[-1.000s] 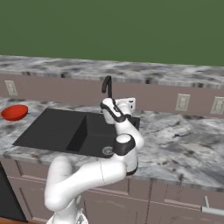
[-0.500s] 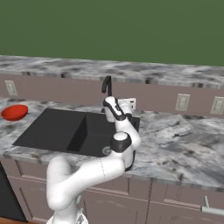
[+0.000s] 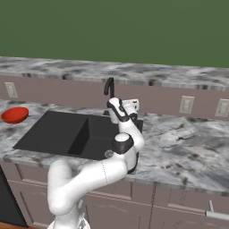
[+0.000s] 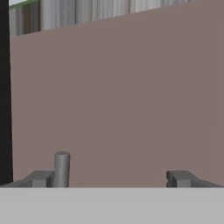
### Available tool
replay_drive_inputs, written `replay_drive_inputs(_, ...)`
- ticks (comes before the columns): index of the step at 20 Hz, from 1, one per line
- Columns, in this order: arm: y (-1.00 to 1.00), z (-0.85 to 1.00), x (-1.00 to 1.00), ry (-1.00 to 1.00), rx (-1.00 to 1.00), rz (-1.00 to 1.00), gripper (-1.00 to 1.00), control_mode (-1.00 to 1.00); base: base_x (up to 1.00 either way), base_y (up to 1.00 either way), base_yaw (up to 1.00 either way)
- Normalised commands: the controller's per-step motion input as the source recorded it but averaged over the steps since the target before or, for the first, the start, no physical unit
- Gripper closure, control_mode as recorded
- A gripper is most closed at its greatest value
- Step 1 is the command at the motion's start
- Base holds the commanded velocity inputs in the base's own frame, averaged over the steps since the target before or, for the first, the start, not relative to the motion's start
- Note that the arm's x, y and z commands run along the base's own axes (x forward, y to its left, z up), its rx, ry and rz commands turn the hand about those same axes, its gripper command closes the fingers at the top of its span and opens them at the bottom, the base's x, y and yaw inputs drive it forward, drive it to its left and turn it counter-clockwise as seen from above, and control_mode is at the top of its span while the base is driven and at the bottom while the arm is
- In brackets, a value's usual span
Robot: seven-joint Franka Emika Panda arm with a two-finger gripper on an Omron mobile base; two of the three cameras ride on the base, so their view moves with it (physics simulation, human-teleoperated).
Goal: Rinse each bowl for a few seconds and place them down in the sink or on the counter.
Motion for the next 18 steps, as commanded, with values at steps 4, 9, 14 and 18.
replay_drive_inputs(4,-0.24,-0.12,0.06,0.00,0.01,0.00,-1.00,-1.00,0.00,0.00,0.00)
replay_drive_inputs(9,-0.29,-0.13,0.00,0.00,0.00,-0.05,-1.00,-1.00,0.00,0.00,0.00)
replay_drive_inputs(14,-0.30,-0.12,0.03,0.02,0.00,-0.10,-1.00,-1.00,0.00,0.00,0.00)
replay_drive_inputs(18,-0.33,-0.11,0.23,0.08,0.02,-0.11,-1.00,-1.00,0.00,0.00,0.00)
